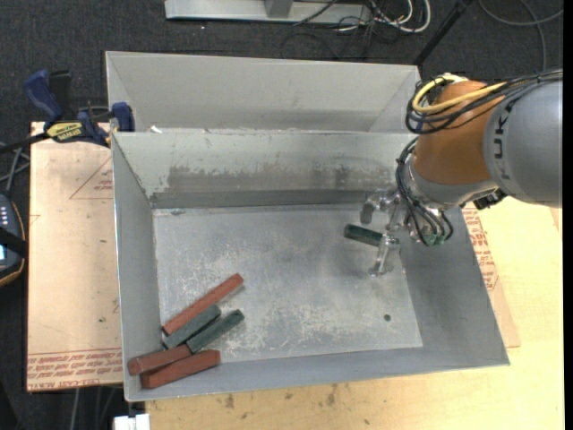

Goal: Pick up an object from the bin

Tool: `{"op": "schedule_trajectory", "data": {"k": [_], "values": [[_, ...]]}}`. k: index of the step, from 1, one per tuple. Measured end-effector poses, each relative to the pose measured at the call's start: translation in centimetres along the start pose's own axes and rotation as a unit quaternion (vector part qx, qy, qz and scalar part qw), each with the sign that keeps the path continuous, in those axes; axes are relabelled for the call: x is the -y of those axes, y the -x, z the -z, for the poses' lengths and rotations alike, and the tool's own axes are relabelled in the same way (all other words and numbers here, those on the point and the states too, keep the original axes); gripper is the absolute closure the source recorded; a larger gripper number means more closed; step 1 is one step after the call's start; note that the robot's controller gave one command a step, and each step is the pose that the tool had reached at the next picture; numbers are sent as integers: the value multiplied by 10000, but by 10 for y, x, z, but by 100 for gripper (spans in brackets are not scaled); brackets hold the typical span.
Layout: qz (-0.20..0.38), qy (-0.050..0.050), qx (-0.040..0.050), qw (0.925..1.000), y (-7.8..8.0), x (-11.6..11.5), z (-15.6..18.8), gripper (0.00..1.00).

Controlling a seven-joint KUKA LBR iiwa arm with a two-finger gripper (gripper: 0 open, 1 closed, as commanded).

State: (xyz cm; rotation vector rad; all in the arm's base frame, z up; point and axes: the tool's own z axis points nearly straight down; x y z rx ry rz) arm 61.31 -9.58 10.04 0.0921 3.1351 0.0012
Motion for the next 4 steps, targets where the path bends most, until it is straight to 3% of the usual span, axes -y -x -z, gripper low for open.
{"op": "schedule_trajectory", "data": {"k": [1, 2, 4], "values": [[-91, 2, -2, 10000, 6, 2, -28, 0], [-723, -3, -2, 9974, 12, 1, -29, 100], [-723, -3, -2, 9974, 12, 1, -29, 100]]}}
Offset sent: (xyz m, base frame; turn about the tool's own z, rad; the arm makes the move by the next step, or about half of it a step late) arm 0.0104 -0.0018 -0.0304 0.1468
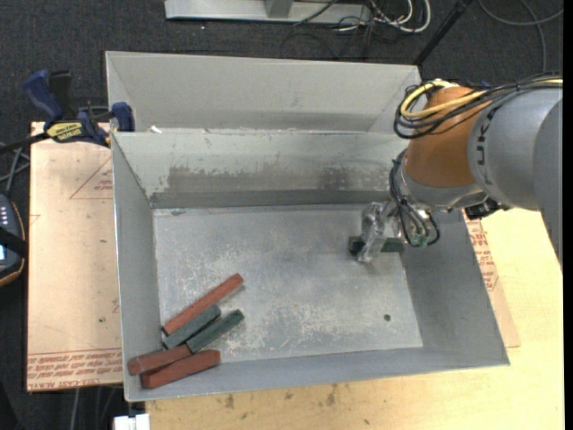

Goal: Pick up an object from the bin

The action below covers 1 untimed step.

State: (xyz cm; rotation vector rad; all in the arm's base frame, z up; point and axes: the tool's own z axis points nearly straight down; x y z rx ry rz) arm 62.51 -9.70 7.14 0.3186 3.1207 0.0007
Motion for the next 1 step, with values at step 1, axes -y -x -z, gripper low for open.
{"op": "schedule_trajectory", "data": {"k": [1], "values": [[2, -2, -13, 10000, -1, 0, 3, 100]]}}
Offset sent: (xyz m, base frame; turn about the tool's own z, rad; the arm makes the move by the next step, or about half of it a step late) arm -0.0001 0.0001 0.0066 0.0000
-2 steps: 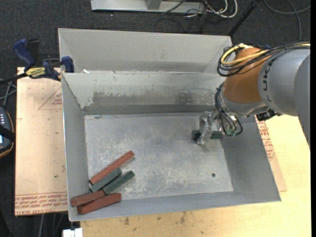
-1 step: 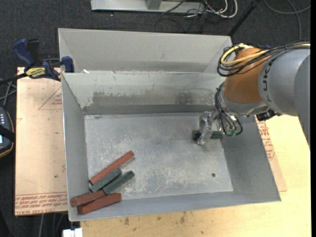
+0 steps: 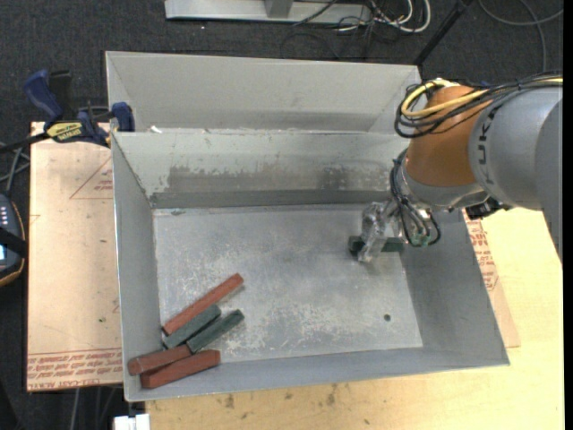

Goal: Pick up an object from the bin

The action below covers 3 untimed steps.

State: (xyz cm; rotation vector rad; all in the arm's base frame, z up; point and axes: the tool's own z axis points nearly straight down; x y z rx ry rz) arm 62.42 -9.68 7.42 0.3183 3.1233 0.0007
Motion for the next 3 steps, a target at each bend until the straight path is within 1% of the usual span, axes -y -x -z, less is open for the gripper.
{"op": "schedule_trajectory", "data": {"k": [1, 2, 3], "values": [[0, 1, -18, 10000, -1, 0, 12, 100], [0, 3, 3, 10000, 0, 0, 25, 100], [1, 3, 22, 10000, 1, 0, 31, 100]]}}
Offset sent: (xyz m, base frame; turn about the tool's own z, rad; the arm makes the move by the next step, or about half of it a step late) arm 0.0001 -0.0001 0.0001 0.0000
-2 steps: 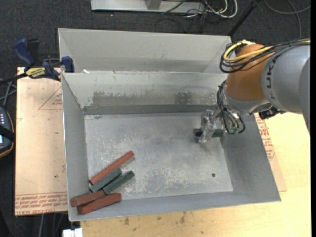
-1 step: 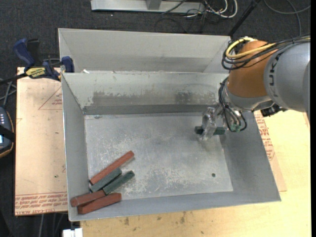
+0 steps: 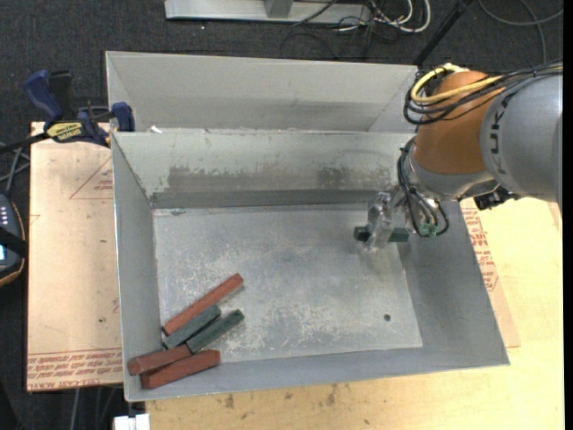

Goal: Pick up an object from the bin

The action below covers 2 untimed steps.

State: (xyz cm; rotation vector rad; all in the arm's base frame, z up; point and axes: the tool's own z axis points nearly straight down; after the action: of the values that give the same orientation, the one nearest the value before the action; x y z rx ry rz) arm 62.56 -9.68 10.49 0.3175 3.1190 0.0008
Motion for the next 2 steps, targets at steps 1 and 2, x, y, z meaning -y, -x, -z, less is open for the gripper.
{"op": "schedule_trajectory", "data": {"k": [1, 2], "values": [[1, -1, -11, 10000, 0, 0, 2, 100], [1, -1, -15, 10000, 0, 0, 7, 100]]}}
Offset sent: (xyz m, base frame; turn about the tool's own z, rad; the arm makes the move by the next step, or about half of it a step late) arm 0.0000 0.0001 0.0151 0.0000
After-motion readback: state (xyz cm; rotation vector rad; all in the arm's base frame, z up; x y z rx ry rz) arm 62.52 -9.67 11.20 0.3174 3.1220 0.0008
